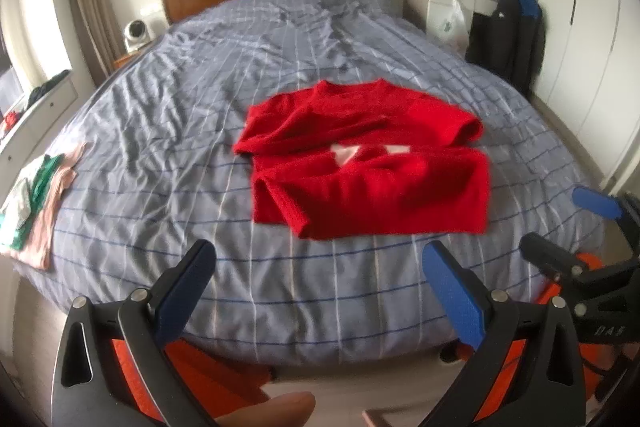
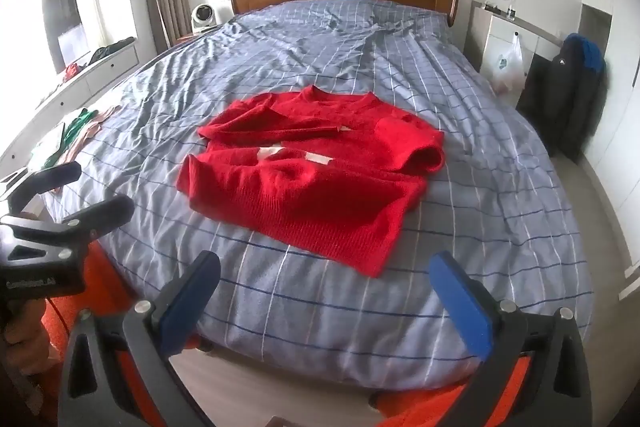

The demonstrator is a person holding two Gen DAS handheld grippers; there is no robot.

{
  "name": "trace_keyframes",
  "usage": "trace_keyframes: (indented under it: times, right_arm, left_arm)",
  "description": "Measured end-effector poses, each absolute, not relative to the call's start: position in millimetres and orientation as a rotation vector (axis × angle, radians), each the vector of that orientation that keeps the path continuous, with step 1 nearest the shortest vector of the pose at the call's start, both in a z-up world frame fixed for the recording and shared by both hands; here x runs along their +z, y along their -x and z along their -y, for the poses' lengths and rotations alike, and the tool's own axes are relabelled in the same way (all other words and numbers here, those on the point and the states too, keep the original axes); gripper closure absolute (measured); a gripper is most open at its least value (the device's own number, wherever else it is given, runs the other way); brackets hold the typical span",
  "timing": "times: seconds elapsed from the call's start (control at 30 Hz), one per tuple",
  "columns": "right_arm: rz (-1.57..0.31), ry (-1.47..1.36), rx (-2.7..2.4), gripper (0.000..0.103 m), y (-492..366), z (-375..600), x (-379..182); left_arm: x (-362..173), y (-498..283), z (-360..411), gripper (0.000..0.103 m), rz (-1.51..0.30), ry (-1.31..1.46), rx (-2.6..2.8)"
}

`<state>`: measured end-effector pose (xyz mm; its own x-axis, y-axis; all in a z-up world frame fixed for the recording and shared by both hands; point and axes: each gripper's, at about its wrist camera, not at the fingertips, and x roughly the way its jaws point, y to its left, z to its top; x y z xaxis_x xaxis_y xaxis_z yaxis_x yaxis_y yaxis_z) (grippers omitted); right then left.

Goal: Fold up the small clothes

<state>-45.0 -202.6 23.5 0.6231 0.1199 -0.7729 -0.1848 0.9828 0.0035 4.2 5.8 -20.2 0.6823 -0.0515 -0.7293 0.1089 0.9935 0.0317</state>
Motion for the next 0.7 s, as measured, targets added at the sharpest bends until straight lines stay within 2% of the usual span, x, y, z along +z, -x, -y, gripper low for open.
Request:
trace_keyframes:
  times: [0.7]
  right_arm:
    - [-0.876,0.078,0.170,0.000,45,197,22]
  left_arm:
    - [-28,-4,-17,0.000,-0.854,-0.056,-0.045]
